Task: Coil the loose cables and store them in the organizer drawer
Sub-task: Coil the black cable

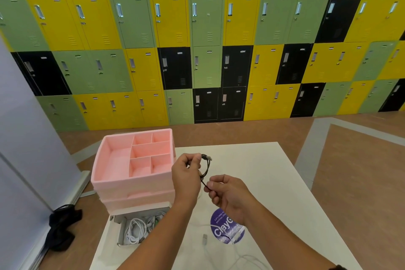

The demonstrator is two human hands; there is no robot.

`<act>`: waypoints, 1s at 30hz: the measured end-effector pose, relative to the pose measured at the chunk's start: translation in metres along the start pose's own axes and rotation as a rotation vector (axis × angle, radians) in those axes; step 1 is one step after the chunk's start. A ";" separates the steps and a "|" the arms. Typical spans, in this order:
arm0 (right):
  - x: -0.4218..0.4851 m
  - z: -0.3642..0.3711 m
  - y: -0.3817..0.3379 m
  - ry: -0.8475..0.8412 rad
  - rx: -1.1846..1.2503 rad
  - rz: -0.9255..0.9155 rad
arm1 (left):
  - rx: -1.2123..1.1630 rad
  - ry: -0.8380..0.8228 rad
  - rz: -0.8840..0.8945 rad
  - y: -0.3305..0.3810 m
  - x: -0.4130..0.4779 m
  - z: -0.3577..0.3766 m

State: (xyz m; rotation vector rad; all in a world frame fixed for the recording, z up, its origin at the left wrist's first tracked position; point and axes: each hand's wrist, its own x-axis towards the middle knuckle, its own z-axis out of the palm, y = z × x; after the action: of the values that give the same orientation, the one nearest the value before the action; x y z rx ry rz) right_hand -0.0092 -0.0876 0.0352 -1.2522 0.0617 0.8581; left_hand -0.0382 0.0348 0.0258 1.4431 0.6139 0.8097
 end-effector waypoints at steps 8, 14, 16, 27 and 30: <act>0.005 0.003 -0.003 0.120 0.191 -0.118 | -0.004 -0.129 -0.020 0.004 -0.010 0.003; 0.003 0.004 -0.006 0.087 0.255 -0.131 | 0.036 -0.139 -0.027 0.003 -0.008 0.007; 0.003 0.005 -0.007 0.078 0.264 -0.132 | 0.095 -0.135 0.003 0.001 -0.009 0.008; -0.001 0.012 -0.003 0.088 0.121 -0.222 | 0.227 -0.103 0.019 -0.006 -0.011 0.010; 0.000 0.013 -0.001 0.059 -0.076 -0.304 | 0.203 -0.131 0.015 -0.006 -0.012 0.008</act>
State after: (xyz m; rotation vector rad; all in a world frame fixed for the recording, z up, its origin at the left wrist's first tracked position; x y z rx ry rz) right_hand -0.0138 -0.0767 0.0411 -1.3176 -0.1130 0.5643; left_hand -0.0391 0.0207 0.0193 1.6733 0.5992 0.6730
